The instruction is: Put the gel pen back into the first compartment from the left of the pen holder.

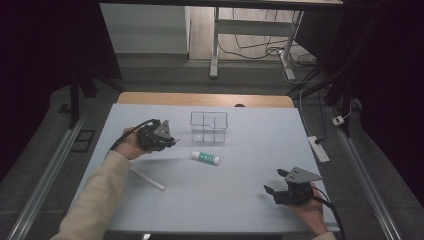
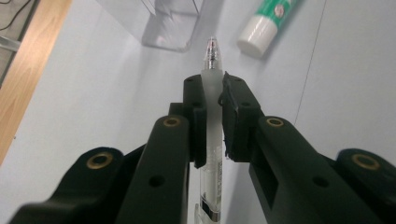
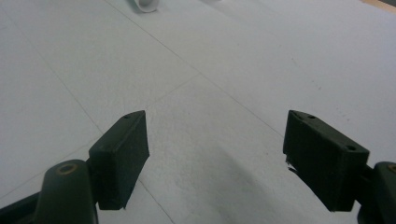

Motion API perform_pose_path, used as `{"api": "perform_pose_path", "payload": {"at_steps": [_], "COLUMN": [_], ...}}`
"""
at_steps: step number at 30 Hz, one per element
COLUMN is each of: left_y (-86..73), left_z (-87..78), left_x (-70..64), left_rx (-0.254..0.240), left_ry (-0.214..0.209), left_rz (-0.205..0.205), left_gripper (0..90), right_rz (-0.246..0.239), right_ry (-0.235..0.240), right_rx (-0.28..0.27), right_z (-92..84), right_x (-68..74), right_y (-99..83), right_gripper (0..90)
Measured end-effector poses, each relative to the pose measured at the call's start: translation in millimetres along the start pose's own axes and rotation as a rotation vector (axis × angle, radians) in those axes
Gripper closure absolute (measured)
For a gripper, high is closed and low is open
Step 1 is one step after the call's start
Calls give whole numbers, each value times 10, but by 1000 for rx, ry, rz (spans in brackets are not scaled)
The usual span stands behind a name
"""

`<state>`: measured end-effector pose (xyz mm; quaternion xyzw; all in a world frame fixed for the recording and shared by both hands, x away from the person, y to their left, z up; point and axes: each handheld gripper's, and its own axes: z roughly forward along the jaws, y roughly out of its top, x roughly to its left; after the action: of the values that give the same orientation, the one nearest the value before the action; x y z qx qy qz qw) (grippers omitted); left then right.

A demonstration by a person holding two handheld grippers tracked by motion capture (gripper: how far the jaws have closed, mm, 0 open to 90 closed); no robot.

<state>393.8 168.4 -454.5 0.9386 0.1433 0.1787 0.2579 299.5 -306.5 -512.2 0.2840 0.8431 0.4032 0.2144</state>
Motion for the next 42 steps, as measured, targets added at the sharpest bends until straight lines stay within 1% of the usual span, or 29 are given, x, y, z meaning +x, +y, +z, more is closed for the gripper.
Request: {"api": "perform_pose_path", "payload": {"at_steps": [2,5,7,10,11,15,20,22,25,33,36,37,42], "left_y": [10,18,19,22,23,27,12,5,-3,-30,-39,-43,-66], "left_z": [-22,-48,-58,-70,-76,-98,-137,-152,-171,-207,-214,-212,-185], "left_x": [12,27,30,32,33,39,66,72,71,79,85,87,77], "left_rx": [-24,-46,-61,-87,-96,-128,-174,-190,-215,-295,-321,-328,-346], "left_ry": [0,5,0,-2,-2,-2,-10,-9,-7,-4,2,-1,-3], "left_rz": [-27,-63,-75,-105,-118,-163,-216,-230,-253,-331,-350,-355,-372], "left_gripper": [803,804,803,803,803,803,803,803,803,803,803,803,803], "right_rz": [3,3,1,-1,3,1,2,0,1,1,0,0,1], "right_ry": [3,3,-2,-7,3,-7,-1,-7,0,0,-1,-1,-1], "right_rx": [-4,-4,1,4,-3,3,-2,3,2,-2,1,2,0], "right_z": [1,0,-5,-7,0,-8,-3,-9,-13,-16,-15,-15,-18], "right_x": [1,0,-1,0,0,1,2,2,-4,-4,-3,-3,-3], "right_y": [0,0,3,3,0,4,2,4,4,6,6,5,6], "right_gripper": [223,223,223,223,223,223,223,223,223,223,223,223,223]}}
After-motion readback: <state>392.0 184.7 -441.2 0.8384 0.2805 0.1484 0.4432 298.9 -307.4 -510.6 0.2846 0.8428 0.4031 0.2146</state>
